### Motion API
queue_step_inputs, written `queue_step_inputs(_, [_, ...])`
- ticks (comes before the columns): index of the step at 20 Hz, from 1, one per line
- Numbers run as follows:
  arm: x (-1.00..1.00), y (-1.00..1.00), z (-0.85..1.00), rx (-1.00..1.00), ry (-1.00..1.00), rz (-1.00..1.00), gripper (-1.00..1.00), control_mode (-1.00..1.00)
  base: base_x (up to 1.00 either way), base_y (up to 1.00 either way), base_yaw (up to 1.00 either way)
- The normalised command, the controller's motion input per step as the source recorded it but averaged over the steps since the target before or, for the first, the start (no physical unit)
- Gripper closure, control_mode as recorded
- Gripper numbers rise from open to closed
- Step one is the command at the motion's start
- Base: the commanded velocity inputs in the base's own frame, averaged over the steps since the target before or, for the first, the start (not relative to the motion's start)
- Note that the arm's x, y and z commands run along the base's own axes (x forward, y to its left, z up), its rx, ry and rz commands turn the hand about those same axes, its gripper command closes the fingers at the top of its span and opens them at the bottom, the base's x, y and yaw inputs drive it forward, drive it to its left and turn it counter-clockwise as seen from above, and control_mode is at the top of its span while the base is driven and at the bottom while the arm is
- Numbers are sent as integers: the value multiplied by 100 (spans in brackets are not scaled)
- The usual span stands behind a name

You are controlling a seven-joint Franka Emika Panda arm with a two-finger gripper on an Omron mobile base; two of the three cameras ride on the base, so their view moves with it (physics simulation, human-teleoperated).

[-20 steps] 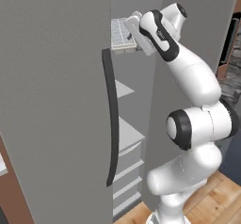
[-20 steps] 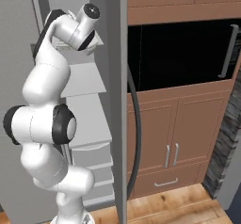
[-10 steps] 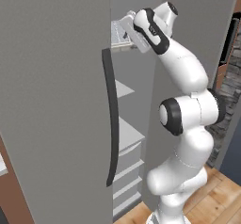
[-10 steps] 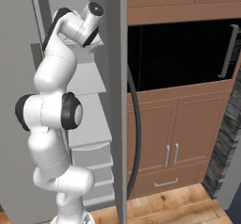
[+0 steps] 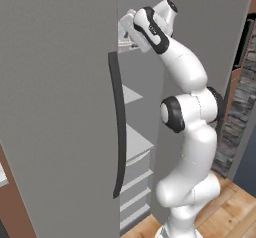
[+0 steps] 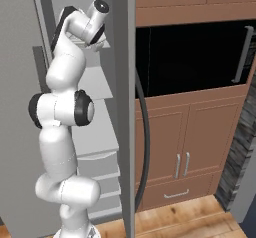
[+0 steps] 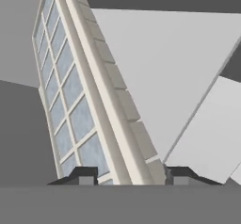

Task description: The ice cube tray has been filled with water. Take the tray and place it in the freezer to make ice. Close the freezer door after placing the tray.

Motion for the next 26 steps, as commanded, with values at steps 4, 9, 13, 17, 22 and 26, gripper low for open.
queue_step_inputs(4, [53, 11, 0, -1, 2, 0, 100, -100, 0, 0, 0])
queue_step_inputs(9, [42, 14, 0, -2, 3, 0, -100, -100, 0, 0, 0])
queue_step_inputs(13, [6, -3, 0, -2, 1, 0, -100, -100, 0, 0, 0])
queue_step_inputs(17, [-16, -46, 0, 0, 0, 0, -100, -100, 0, 0, 0])
queue_step_inputs(22, [-56, -51, 0, -1, -5, 0, -100, -100, 0, 0, 0])
queue_step_inputs(26, [-100, -29, -31, -5, -24, 0, -100, -100, 0, 0, 0])
